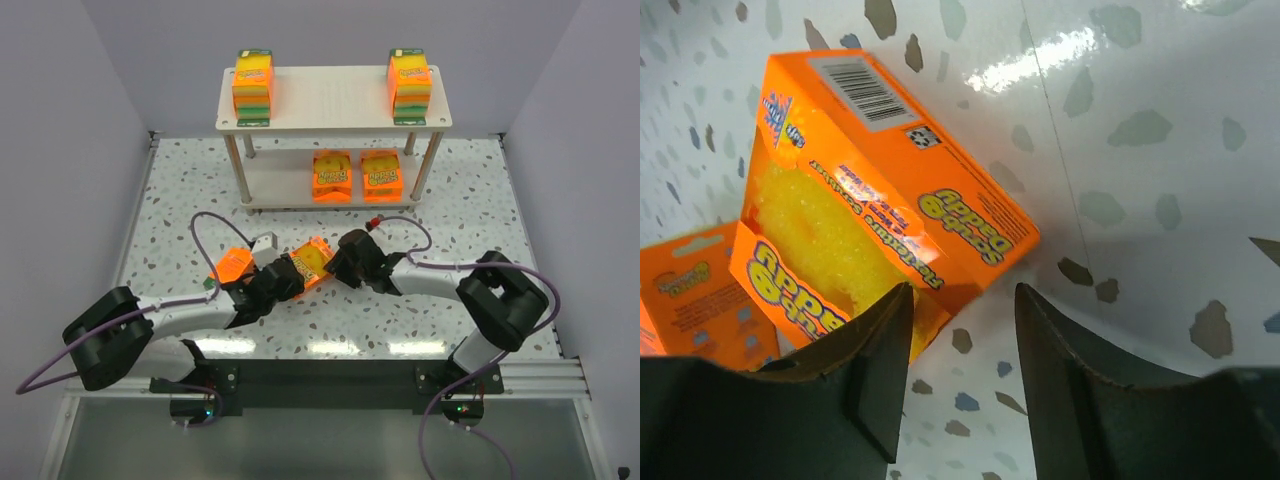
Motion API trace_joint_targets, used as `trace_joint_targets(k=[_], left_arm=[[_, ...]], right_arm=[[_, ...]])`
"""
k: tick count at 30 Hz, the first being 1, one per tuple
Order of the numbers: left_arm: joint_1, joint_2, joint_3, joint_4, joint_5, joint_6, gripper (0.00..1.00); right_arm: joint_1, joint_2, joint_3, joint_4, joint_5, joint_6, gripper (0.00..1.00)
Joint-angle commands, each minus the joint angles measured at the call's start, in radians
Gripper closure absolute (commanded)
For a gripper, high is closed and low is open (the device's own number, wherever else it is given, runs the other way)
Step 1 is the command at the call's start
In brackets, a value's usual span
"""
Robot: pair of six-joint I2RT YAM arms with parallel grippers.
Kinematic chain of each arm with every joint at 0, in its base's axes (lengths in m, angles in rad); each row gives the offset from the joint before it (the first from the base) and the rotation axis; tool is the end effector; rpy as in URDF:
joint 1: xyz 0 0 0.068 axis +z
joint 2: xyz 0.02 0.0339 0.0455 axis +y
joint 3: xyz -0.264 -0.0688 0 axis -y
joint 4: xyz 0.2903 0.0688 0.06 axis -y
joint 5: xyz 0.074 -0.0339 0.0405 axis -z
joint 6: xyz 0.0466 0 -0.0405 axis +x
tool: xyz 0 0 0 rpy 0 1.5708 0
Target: Place and organize the cleaning sponges onto the shelf
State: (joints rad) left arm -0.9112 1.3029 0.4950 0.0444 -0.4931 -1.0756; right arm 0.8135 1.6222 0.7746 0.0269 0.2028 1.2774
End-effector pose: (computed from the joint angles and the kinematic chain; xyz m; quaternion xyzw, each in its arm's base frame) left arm 0.1873 -0.2055 0.1202 -0.1688 0.8809 -0.1966 0.3960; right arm 0.2488 0.2495 0.1117 0.2489 0.8924 0.2681 0.2643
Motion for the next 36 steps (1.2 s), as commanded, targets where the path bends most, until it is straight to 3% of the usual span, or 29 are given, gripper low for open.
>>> trace_joint_targets(k=[1, 11, 14, 20, 25, 29, 32, 35, 36], left_arm=[[-0.003, -0.016, -0.027, 0.018, -0.084, -0.056, 0.52], [0.001, -0.045, -0.036, 0.054, -0.125, -0.029, 0.44], [0.017, -0.031, -0.041, 0.116, -0.121, 0.04, 0.41], [0.133, 0.013, -0.049, 0.256, 0.066, 0.192, 0.42], [0.146, 0.11, -0.003, 0.331, 0.197, 0.296, 0.55], [0.146, 0.174, 0.011, 0.362, 0.333, 0.33, 0.61], [0.144, 0.167, -0.012, 0.359, 0.343, 0.33, 0.69], [0.144, 0.164, -0.018, 0.347, 0.346, 0.333, 0.83], [0.146, 0.167, -0.016, 0.339, 0.346, 0.33, 0.94]], right_arm=[[0.024, -0.056, 0.011, -0.199, -0.071, -0.117, 0.52], [0.023, -0.252, 0.0, -0.32, -0.011, -0.233, 0.24], [0.021, -0.28, 0.003, -0.338, -0.013, -0.269, 0.21], [0.021, -0.341, -0.027, -0.354, -0.057, -0.312, 0.21], [0.023, -0.416, -0.089, -0.366, -0.059, -0.313, 0.21], [0.023, -0.461, -0.116, -0.393, -0.039, -0.314, 0.21], [0.019, -0.482, -0.129, -0.404, -0.037, -0.314, 0.21], [0.021, -0.482, -0.132, -0.403, -0.034, -0.314, 0.21], [0.019, -0.481, -0.132, -0.403, -0.034, -0.313, 0.21]])
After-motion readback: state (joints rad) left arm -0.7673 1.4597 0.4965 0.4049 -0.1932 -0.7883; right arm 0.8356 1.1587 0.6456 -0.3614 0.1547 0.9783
